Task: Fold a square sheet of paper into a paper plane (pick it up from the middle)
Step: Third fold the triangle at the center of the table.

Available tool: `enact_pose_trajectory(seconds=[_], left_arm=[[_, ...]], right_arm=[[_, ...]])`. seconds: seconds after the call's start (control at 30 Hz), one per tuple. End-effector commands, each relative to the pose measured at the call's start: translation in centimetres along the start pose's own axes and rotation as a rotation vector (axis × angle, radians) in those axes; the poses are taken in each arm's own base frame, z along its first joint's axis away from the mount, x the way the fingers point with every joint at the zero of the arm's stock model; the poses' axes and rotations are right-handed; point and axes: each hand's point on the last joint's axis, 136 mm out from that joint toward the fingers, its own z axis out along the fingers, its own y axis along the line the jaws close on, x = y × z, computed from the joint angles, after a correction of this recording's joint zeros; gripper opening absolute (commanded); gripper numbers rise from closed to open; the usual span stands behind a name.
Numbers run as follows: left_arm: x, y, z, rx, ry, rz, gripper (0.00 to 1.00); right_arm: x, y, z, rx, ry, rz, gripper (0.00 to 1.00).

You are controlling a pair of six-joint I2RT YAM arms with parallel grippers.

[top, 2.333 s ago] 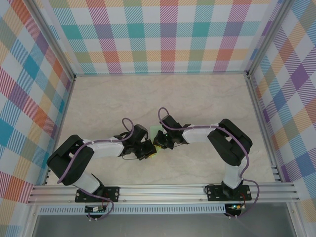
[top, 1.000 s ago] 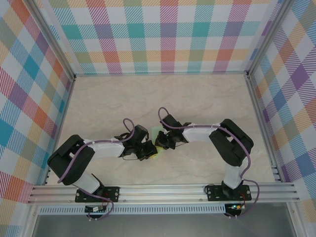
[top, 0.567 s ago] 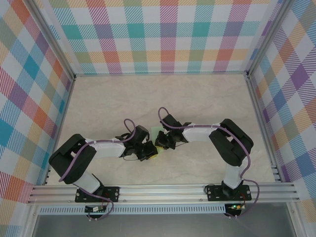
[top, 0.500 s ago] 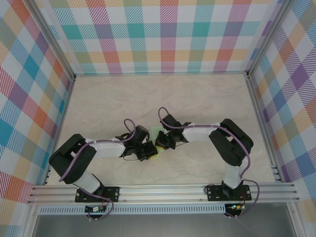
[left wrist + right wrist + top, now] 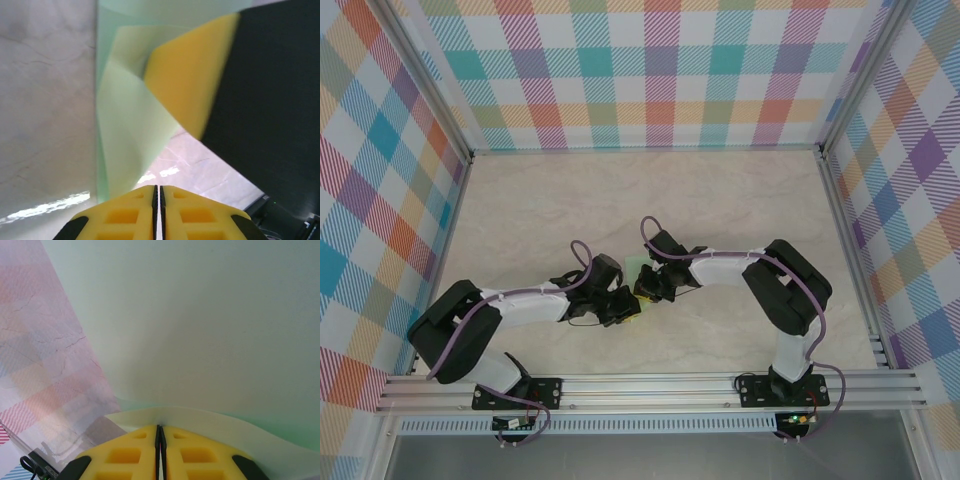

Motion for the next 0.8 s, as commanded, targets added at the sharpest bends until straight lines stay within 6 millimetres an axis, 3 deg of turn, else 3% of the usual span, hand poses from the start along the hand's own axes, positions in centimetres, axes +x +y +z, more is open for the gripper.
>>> enact_pose_trajectory(seconds=[0.0, 0.23, 0.6, 0.7, 0.77], left_arm=[[0.8, 0.3, -0.1, -0.015, 0.028, 0.009, 0.13], [1.3, 2.3, 1.0, -0.074, 0.057, -0.021, 0.12], [1.6, 5.2, 1.3, -0.186, 0.055, -0.040, 0.12], [1.9, 4.8, 1.3, -0.156, 0.069, -0.045, 0.12], [1.8, 3.4, 1.0, -0.108, 0.065, -0.028, 0.12]], right_arm=[[-0.2, -1.5, 0.9, 0.056, 0.004, 0.032, 0.12], [-0.2, -1.6, 1.0, 0.060, 0.009, 0.032, 0.12], [-0.2, -2.0, 1.2, 0.071, 0.011, 0.037, 0.12], [-0.2, -2.1, 1.3, 0.076, 0.010, 0.037, 0.12], [-0.2, -2.2, 1.3, 0.078, 0.011, 0.038, 0.12]])
